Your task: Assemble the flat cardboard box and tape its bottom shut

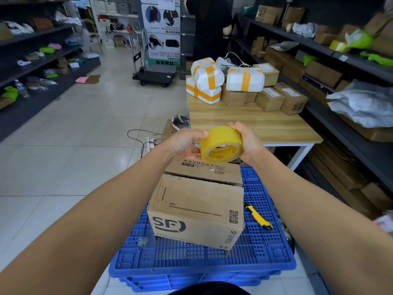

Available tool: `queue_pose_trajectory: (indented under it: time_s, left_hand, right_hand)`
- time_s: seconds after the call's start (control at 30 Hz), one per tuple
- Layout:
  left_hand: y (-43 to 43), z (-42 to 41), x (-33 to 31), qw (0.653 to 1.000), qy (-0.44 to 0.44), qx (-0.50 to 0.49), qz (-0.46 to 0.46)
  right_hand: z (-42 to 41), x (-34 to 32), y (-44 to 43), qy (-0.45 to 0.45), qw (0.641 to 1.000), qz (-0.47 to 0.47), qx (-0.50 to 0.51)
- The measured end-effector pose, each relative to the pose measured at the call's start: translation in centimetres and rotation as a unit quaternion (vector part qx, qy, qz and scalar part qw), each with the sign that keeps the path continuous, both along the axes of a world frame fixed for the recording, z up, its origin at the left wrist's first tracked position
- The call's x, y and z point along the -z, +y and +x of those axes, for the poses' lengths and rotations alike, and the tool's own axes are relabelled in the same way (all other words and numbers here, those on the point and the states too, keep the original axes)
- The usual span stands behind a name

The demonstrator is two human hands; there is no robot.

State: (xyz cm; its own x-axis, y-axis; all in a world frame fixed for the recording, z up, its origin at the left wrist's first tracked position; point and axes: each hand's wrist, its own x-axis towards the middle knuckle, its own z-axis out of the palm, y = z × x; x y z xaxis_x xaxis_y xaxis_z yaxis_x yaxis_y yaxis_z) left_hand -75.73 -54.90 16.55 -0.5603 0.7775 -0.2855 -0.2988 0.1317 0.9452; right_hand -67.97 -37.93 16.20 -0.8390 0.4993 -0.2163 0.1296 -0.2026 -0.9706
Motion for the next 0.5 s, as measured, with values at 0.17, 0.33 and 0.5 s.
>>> queue_pose_trajectory:
  time_s: [0.17,0.33,0.5]
  left_hand:
    - [-0.02,0.01,0.01,1.000,-0.004,-0.003,0.008]
    - [0.29,0.02,-0.06,0.999,-0.012,-0.044,0.003]
    - [0.57,0.13,-0.20,0.999,-0.001,-0.052,-0.011]
  right_hand:
    - [-0.10,-0.08,0.24,0.002,1.000,0.003,0.003]
    - [-0.18,-0.11,0.20,0.003,1.000,0.012,0.000]
    - [-0.16,0.03,0.20,0.002,1.000,0.010,0.009]
